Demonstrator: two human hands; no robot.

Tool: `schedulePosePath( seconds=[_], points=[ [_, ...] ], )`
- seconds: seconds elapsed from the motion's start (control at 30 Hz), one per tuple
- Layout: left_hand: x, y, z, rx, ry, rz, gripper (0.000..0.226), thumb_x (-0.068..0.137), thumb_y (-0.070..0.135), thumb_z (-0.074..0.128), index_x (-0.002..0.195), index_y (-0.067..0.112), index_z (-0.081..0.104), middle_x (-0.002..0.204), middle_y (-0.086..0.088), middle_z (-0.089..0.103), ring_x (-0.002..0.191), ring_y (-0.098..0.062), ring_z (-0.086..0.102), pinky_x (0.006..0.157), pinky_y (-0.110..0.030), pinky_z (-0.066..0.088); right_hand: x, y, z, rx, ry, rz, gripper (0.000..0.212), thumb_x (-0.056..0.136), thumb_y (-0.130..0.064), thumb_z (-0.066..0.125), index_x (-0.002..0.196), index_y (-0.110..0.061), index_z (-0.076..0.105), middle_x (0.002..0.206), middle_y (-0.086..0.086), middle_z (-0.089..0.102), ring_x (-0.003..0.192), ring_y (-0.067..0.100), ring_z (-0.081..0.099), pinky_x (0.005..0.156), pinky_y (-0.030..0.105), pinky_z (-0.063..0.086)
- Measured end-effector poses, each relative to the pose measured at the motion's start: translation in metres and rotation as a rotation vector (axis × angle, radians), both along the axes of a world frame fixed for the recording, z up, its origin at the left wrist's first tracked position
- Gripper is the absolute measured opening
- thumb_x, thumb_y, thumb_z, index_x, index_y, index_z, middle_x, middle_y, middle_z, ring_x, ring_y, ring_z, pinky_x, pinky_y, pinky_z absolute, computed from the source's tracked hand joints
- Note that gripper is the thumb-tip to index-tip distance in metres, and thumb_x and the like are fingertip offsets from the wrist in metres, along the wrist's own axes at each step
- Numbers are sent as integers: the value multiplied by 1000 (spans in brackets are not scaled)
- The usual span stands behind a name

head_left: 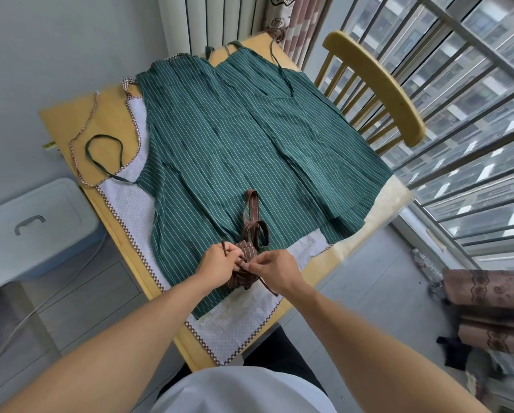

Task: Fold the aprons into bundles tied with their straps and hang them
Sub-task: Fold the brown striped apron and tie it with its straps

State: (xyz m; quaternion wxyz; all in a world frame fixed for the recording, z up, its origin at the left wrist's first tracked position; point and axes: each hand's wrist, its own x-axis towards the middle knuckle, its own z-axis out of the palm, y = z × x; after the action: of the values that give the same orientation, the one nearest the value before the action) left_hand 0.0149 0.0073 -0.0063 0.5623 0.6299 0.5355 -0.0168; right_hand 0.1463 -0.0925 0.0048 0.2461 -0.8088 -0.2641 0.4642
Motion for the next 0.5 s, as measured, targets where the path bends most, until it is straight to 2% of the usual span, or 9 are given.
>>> schedulePosePath(
  seconds=[0.1, 0.17, 0.23, 0.33, 0.43, 0.5],
  points=[
    [-4, 0, -2, -54, -52, 105, 10, 98, 19, 66, 92, 18, 74, 80, 2, 77, 71, -10, 73, 76, -30, 62, -11, -7, -4, 47, -38, -1, 7, 88, -28, 79, 90, -22, 80, 77, -13, 73, 67, -2, 66, 62, 12, 49],
    [-6, -1, -1, -67, -88, 143, 7, 94, 21, 72, 90, 16, 75, 79, 1, 78, 72, -10, 75, 78, -32, 63, -13, -9, -5, 65, -135, 80, 12, 92, -26, 75, 102, -22, 81, 83, -17, 71, 73, -1, 66, 66, 13, 51],
    [-7, -4, 1, -61, -97, 159, 9, 92, 23, 75, 88, 16, 76, 79, 1, 78, 75, -12, 75, 77, -30, 62, -13, -11, -5, 76, -236, 186, 18, 95, -28, 71, 110, -24, 79, 92, -12, 69, 77, 3, 65, 70, 15, 53],
    [-8, -5, 2, -66, -86, 159, 18, 95, 12, 64, 85, 18, 77, 81, 0, 78, 82, -14, 74, 79, -30, 60, -12, -13, -5, 93, -311, 252, 21, 97, -30, 67, 114, -28, 77, 100, -8, 63, 84, 9, 63, 76, 30, 57],
    [-14, 2, 1, -128, -100, 83, 37, 96, -6, 49, 87, 14, 78, 87, -1, 79, 90, -16, 74, 83, -27, 59, -13, -13, -3, 91, -366, 271, 21, 99, -32, 63, 115, -30, 76, 100, -10, 60, 85, 10, 62, 72, 31, 56],
    [-18, 5, 1, -153, -117, 26, 36, 96, -10, 51, 87, 12, 78, 91, -1, 78, 93, -17, 74, 82, -24, 58, -13, -12, -3, 95, -383, 260, 20, 99, -34, 62, 114, -32, 76, 99, -11, 60, 84, 10, 62, 70, 30, 55]
  ],
)
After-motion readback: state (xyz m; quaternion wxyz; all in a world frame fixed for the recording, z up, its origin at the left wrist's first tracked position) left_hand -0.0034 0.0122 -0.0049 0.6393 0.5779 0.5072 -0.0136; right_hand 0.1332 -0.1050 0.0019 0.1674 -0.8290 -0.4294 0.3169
